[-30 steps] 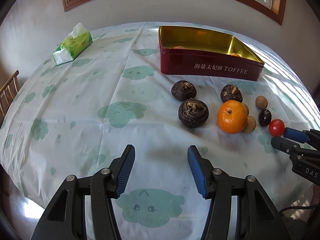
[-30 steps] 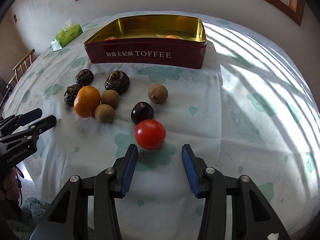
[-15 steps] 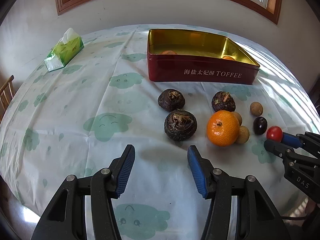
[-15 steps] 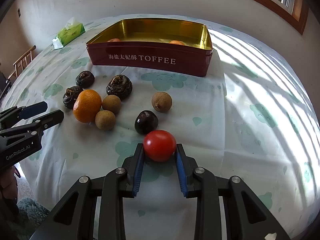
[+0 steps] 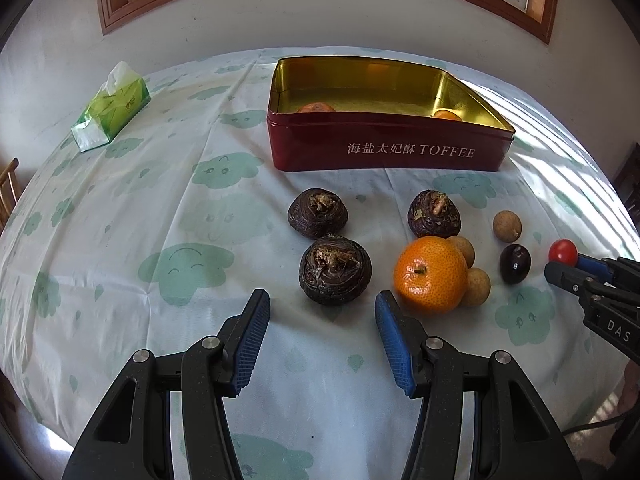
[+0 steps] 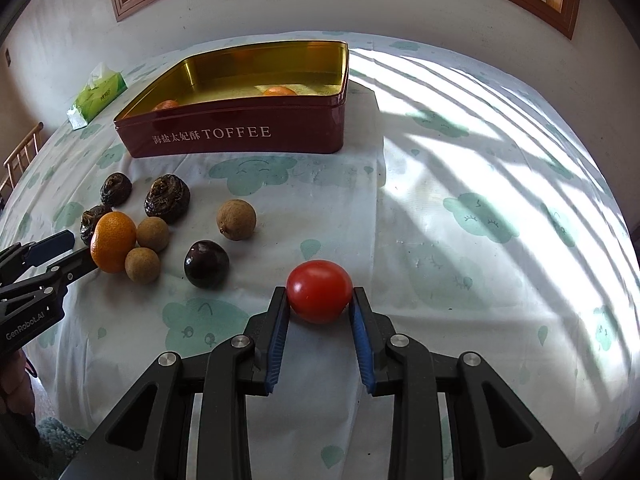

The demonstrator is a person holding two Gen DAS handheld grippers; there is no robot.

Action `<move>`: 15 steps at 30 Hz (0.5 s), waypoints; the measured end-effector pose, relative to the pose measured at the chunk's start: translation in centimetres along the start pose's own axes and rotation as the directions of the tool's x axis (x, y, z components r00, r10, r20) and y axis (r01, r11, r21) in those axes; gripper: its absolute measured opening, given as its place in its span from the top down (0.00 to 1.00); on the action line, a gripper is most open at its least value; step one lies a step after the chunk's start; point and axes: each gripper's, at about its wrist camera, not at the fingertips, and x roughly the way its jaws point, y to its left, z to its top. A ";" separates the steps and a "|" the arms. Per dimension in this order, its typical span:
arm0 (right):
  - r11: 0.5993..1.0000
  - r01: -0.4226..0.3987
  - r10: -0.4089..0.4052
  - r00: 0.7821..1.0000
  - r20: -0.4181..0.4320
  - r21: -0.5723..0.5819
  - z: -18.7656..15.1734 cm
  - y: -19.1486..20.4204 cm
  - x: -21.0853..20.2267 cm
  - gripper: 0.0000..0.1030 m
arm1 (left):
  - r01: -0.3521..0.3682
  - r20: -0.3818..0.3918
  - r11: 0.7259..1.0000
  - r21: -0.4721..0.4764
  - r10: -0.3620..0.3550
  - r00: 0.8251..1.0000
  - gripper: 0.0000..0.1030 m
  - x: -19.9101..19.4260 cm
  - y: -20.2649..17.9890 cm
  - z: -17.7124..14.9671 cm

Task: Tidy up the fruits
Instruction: 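Grasp the red tomato with the right tool while the left tool grasps a dark brown fruit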

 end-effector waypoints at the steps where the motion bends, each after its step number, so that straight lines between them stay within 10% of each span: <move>1: 1.000 0.001 -0.001 1.000 0.001 0.000 0.1 0.0 0.1 0.73 | -0.004 0.001 1.000 0.000 0.004 1.000 0.46 0.2 0.0 0.2; 15: 1.000 0.017 -0.017 1.000 0.009 0.004 1.5 -0.4 1.1 0.72 | -0.001 0.019 1.000 0.001 0.001 1.000 0.51 1.2 0.1 1.3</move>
